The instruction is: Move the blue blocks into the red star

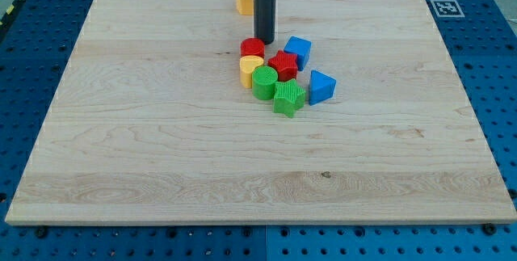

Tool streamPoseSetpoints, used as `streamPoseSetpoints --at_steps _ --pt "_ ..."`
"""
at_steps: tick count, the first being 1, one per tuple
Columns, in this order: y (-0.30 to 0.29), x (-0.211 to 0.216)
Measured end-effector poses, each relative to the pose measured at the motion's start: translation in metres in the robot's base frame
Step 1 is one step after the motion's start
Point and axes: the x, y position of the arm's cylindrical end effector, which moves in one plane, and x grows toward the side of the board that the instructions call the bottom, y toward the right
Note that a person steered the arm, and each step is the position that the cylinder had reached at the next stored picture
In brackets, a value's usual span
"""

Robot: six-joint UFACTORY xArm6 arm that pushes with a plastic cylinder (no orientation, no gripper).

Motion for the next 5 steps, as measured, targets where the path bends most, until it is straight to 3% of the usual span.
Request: streamPoseSetpoints --at_steps 2,5 --pt "0.048 -0.012" --pt "0.061 0.042"
